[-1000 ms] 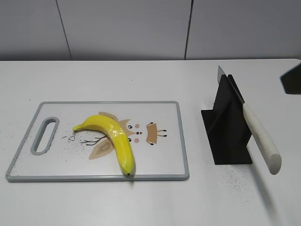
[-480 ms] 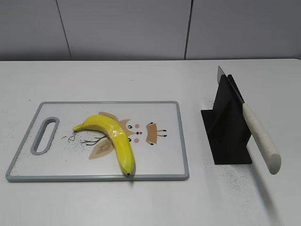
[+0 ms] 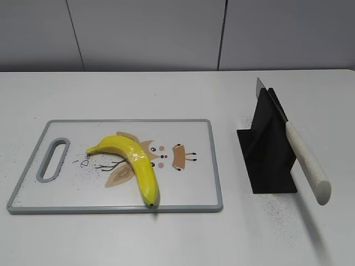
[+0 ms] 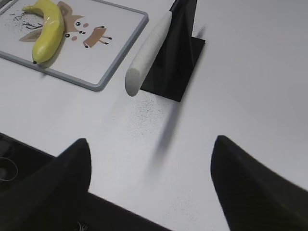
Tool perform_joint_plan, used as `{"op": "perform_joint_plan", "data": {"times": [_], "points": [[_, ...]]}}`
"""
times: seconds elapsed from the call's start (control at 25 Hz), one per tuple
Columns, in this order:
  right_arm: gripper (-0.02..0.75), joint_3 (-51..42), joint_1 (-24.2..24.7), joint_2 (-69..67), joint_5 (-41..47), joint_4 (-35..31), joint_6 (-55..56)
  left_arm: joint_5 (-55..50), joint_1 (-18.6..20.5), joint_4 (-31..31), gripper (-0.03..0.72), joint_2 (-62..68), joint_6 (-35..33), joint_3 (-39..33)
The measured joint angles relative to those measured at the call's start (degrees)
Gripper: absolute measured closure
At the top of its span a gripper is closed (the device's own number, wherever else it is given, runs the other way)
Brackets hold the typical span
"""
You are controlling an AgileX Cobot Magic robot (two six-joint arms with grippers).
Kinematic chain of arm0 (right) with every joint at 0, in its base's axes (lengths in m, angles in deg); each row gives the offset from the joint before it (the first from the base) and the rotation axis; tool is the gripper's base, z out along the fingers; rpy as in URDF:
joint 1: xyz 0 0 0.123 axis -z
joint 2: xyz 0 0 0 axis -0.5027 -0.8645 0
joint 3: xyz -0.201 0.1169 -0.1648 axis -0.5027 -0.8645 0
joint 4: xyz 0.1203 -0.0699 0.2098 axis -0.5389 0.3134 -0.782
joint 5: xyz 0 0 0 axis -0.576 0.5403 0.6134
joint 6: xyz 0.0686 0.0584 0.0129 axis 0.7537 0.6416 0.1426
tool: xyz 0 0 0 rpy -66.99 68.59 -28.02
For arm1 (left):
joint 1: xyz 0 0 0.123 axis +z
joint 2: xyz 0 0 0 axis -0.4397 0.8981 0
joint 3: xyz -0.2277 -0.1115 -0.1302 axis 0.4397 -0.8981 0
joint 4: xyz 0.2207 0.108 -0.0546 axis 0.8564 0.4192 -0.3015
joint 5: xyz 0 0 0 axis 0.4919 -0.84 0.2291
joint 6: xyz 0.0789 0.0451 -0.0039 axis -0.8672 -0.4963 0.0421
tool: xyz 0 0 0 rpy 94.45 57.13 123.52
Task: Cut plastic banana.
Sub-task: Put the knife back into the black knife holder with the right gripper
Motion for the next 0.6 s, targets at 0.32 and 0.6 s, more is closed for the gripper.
{"op": "perform_joint_plan", "data": {"times": [0.32,0.6], "points": [[0.154,0.0,2.3,4.7,-0.2,0.0,0.0,0.0,0.0,0.0,0.159,0.0,0.0,0.0],[0.155,0.0,13.5,5.0,-0.2,0.0,0.0,0.1,0.0,0.0,0.161,0.0,0.0,0.0]]}}
